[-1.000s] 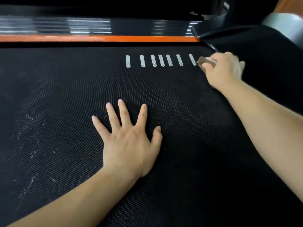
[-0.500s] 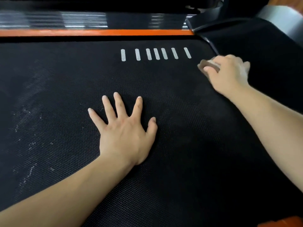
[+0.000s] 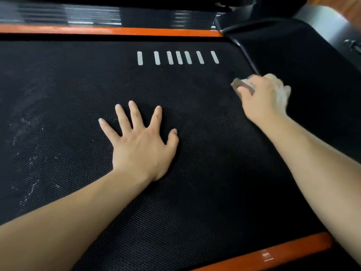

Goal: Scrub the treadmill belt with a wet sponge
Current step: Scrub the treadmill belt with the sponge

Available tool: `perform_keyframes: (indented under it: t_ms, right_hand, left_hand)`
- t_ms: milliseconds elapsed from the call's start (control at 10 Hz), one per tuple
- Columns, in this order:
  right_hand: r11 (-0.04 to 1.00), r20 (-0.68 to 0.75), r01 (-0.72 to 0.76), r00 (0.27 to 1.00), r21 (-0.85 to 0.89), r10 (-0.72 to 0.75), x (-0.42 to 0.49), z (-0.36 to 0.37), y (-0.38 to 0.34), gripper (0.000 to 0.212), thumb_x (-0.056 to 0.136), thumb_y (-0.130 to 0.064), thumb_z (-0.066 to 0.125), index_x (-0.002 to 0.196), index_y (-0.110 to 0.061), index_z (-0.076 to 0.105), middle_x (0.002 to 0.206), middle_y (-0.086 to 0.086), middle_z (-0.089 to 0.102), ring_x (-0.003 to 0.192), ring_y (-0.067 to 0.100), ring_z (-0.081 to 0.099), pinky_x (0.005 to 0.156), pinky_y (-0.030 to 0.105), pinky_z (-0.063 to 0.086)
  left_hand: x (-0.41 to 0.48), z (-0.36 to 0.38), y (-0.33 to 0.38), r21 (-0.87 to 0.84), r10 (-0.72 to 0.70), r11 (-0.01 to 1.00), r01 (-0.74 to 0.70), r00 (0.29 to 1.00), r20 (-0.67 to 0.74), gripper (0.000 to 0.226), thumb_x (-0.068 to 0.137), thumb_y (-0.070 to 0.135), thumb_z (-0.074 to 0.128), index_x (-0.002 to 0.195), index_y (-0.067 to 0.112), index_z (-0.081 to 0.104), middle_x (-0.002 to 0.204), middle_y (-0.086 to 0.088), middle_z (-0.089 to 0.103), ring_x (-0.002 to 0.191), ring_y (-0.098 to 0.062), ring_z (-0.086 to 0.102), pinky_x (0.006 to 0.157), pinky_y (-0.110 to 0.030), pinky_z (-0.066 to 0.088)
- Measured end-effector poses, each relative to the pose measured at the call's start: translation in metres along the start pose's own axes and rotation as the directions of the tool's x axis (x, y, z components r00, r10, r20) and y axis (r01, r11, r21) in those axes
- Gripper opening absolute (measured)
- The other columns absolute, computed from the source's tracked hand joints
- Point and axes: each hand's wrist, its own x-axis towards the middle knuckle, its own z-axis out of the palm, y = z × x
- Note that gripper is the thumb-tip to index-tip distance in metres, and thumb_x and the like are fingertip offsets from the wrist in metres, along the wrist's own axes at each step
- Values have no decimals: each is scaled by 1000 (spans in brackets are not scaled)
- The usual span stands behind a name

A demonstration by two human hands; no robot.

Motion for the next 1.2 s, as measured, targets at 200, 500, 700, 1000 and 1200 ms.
perform_keyframes:
  t_ms: [200, 500, 700, 1000, 1200]
  right_hand:
    - [999, 20, 34, 999, -7, -33, -4, -10, 17, 32, 98, -44, 56, 115, -21, 71, 112, 15, 61, 109, 38, 53, 94, 47, 35]
    - [993, 22, 112, 993, 38, -113, -46, -16, 14, 29, 98, -41, 58, 114, -20, 70, 106, 10, 59, 105, 35, 52, 91, 45, 35]
    - [997, 21, -41, 999, 63, 40, -47, -23, 9, 32, 98, -43, 54, 114, -20, 70, 112, 11, 59, 110, 34, 52, 94, 46, 36]
    - [999, 35, -15, 999, 33, 14, -67, -43, 30, 35, 96, -45, 57, 109, -17, 73, 100, 10, 60, 100, 37, 56, 88, 46, 40]
    - [951, 112, 300, 945, 76, -307, -119, -58, 12, 44, 90, -53, 48, 85, -20, 77, 81, 0, 60, 83, 33, 58, 72, 40, 42]
  left_hand:
    - [1, 1, 0, 11, 0, 1000, 0, 1000, -9, 74, 95, 73, 12, 161, 39, 7, 170, -19, -3, 155, -43, -13, 117, -73, -8]
    - [0, 1, -1, 15, -1, 1000, 2, 1000, -9, 74, 95, 74, 12, 161, 39, 8, 170, -19, -2, 155, -44, -12, 117, -73, -8]
    - [0, 1, 0, 11, -4, 1000, 4, 1000, -14, 74, 95, 73, 14, 161, 39, 10, 170, -20, 0, 155, -44, -11, 117, -73, -7]
    - [2, 1, -1, 13, -2, 1000, 2, 1000, -5, 75, 95, 73, 14, 161, 38, 10, 170, -21, -2, 154, -45, -12, 116, -74, -9]
    - [1, 1, -1, 19, -4, 1000, 4, 1000, -13, 75, 95, 73, 14, 161, 37, 11, 169, -21, -1, 155, -45, -11, 116, -74, -9]
